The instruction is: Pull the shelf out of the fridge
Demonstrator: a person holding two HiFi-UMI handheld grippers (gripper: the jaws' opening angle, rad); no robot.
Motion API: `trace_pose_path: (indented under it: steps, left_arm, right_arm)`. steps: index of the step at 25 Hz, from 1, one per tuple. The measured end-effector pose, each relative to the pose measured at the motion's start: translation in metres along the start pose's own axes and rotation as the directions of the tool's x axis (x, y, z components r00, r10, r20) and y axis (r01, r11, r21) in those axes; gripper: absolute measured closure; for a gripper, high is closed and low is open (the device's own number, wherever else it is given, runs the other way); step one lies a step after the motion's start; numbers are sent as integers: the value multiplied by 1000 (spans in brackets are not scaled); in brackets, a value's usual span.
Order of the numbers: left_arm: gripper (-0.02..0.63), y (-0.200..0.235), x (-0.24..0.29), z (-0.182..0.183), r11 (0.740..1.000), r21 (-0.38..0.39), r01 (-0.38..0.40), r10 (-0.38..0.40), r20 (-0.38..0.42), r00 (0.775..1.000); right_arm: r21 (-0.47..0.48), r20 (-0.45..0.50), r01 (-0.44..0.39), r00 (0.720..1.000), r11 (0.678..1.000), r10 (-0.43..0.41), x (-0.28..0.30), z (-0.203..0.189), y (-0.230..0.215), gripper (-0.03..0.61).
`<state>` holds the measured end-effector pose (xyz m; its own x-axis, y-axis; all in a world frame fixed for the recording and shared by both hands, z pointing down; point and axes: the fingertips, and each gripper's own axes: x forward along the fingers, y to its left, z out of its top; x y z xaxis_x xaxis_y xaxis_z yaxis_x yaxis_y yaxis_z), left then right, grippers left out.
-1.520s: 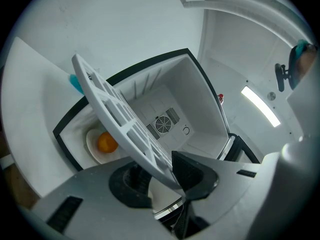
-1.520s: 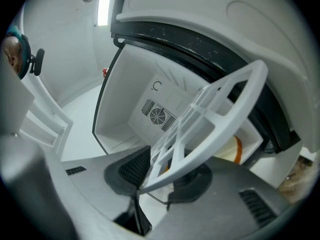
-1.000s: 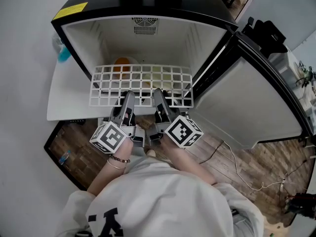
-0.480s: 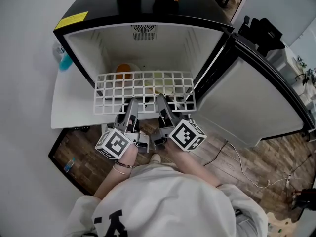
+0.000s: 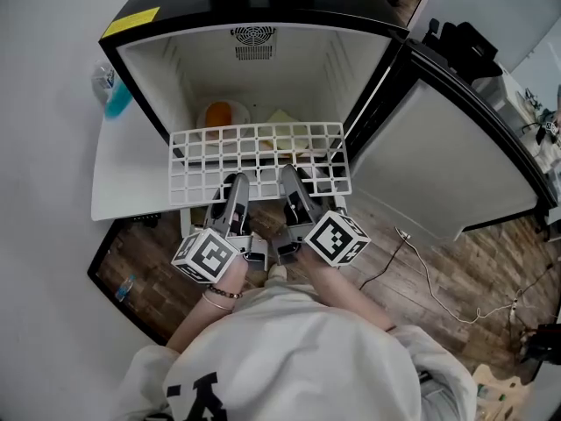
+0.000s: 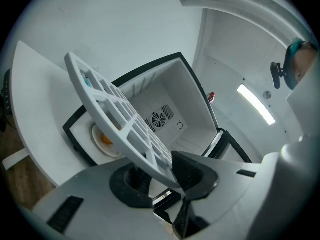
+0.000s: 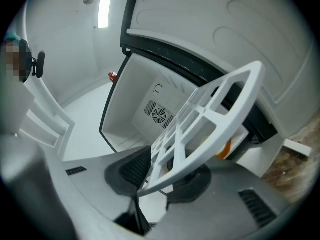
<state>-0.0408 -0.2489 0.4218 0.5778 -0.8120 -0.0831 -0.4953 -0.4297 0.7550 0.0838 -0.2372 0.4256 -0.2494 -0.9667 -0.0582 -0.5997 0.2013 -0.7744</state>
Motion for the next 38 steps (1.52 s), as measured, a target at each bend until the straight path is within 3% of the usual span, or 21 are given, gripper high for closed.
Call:
trace_pose_path:
  steps: [9,16,28,38]
  left_arm:
    - [502,0,-27,0,1000,5,-9,9,10,1000]
    - [502,-21,-52,2,999,24,26,-27,19,999]
    - [502,-37,-125,1,999,45,10,-10,2,1000]
    - [502,-58,-176,-1,998,63,-26,20,88,996]
  right_arm:
    - [7,-9,2,1000,1000,-2,-16,-16,10,459]
    - [-10,22,-17,1000,1000,17,-42,-16,31,459]
    - [27,22,-17,1000,999,17,-97,-52,65,459]
    - [18,-28,-97,995,995,98,-133,-65,90,459]
